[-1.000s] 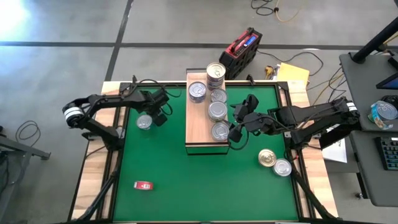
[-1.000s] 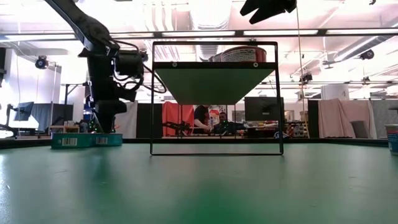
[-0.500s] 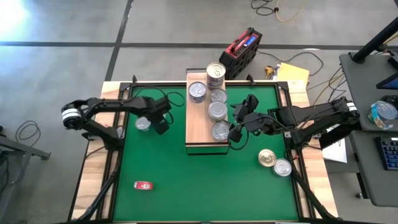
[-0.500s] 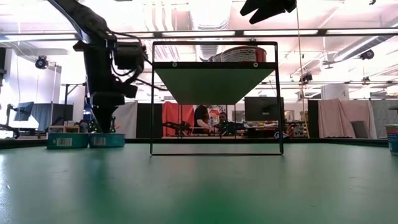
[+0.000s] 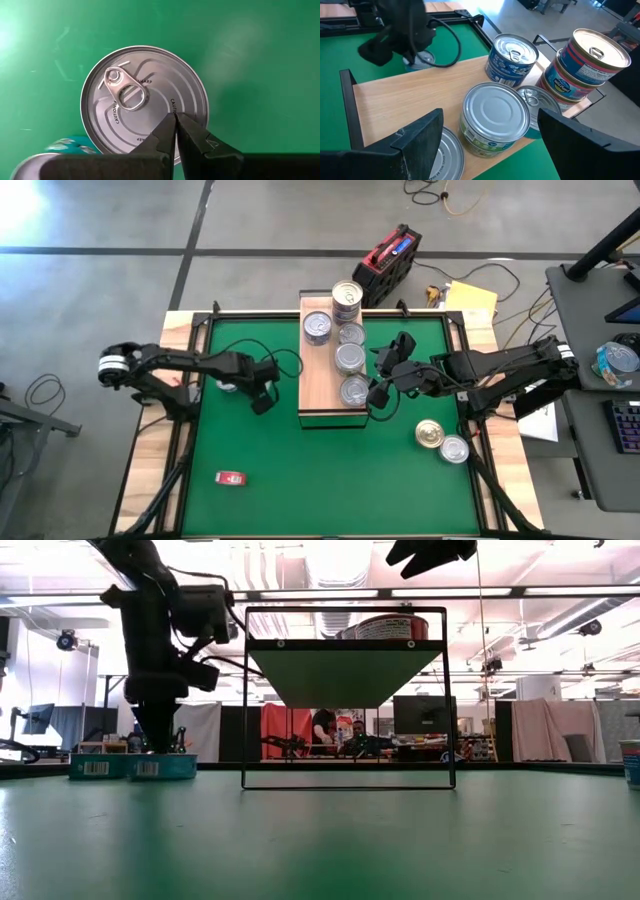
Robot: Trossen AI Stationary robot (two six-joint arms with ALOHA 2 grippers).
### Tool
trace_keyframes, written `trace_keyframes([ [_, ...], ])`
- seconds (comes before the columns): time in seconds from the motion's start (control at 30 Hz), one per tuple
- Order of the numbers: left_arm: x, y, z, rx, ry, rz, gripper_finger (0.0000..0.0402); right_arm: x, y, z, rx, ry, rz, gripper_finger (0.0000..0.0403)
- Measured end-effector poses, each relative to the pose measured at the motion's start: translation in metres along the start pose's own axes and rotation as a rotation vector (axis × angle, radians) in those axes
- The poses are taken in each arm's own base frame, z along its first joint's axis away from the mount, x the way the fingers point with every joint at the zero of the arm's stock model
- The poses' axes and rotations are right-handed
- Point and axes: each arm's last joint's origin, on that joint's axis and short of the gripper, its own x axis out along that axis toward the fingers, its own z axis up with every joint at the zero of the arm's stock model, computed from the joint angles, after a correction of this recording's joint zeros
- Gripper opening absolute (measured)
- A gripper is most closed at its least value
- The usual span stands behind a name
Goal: Stack canned seafood by type on shelf
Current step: Put the top yellow tuna can on the shelf
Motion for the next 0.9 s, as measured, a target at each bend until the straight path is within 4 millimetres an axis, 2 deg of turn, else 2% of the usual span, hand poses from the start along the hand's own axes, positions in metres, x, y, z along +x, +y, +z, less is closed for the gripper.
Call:
trace_keyframes([
  [0.37,-0.013,-0.032,-0.011,0.067,0.075,-0.116,0.0000,0.000,0.000,0.000,0.000,0.000,0.001,0.0313],
  [0.6,-0.018,-0.053,-0.021,0.200,0.088,-0.181,0.0000,0.000,0.000,0.000,0.000,0.000,0.001,0.0313],
  [0.9,-0.030,-0.067,-0.021,0.331,0.033,-0.190,0.0000,0.000,0.000,0.000,-0.001,-0.002,0.000,0.0313],
])
